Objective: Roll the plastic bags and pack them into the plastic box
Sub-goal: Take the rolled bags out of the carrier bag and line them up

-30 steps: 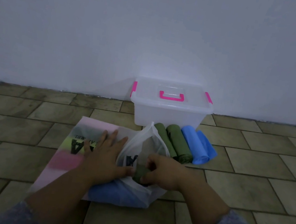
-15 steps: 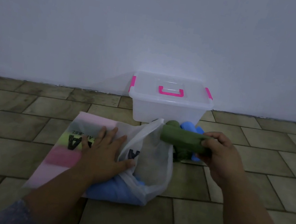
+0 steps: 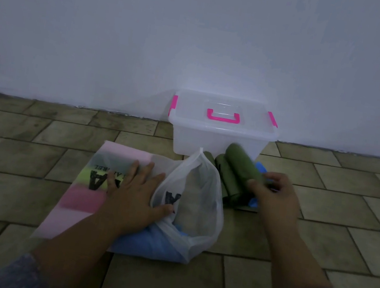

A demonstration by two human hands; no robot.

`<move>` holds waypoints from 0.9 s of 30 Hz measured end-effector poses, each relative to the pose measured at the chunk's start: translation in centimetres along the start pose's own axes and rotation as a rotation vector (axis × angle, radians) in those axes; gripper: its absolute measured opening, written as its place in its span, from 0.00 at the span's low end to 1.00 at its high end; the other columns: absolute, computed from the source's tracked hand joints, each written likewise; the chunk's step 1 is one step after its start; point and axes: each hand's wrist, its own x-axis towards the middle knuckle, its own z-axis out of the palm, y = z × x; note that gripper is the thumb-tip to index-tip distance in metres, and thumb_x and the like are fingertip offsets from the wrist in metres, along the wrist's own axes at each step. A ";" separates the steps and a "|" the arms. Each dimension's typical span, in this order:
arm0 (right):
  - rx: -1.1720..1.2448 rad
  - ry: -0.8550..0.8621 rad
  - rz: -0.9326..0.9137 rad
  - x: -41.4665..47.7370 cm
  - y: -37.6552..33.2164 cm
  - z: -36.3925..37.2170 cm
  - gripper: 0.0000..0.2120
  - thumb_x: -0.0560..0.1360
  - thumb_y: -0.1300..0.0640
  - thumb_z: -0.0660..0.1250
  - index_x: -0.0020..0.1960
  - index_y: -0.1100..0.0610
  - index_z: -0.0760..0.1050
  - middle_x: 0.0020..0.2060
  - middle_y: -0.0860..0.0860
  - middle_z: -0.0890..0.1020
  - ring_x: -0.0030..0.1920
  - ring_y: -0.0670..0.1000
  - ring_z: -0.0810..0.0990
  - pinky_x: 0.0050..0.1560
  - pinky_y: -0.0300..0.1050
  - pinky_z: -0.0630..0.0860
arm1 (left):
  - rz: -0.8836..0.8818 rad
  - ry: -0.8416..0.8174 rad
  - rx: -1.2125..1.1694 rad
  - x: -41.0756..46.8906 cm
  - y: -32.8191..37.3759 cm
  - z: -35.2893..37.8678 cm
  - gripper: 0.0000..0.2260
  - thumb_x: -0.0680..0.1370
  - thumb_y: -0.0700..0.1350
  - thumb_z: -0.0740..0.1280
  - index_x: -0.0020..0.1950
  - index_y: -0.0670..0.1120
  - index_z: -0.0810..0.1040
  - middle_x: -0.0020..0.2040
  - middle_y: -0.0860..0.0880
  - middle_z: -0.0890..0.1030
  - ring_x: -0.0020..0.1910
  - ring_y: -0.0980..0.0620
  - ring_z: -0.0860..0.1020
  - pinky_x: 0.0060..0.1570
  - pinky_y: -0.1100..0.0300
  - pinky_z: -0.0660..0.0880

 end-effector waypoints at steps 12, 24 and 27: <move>-0.172 -0.325 -0.369 -6.2 -1.9 1.1 0.18 0.65 0.45 0.72 0.53 0.43 0.74 0.47 0.38 0.77 0.49 0.39 0.76 0.45 0.35 0.73 | 0.172 -0.244 -0.011 -2.2 -0.6 -2.1 0.53 0.56 0.80 0.58 0.66 0.68 0.25 0.72 0.59 0.28 0.71 0.53 0.28 0.67 0.36 0.32; -0.365 -0.506 -0.623 -12.0 0.3 1.0 0.13 0.71 0.52 0.67 0.55 0.45 0.80 0.43 0.44 0.74 0.45 0.41 0.73 0.43 0.29 0.68 | 0.080 -0.152 -0.160 -2.5 2.2 -1.9 0.52 0.68 0.64 0.70 0.74 0.59 0.32 0.78 0.53 0.36 0.76 0.49 0.38 0.73 0.38 0.43; -0.524 -0.603 -0.719 -12.9 0.6 1.1 0.14 0.73 0.50 0.62 0.56 0.45 0.79 0.43 0.45 0.72 0.46 0.44 0.69 0.43 0.34 0.65 | 0.137 -0.138 -0.494 -2.3 2.4 -3.9 0.51 0.62 0.73 0.66 0.71 0.68 0.33 0.76 0.60 0.36 0.77 0.51 0.41 0.72 0.37 0.45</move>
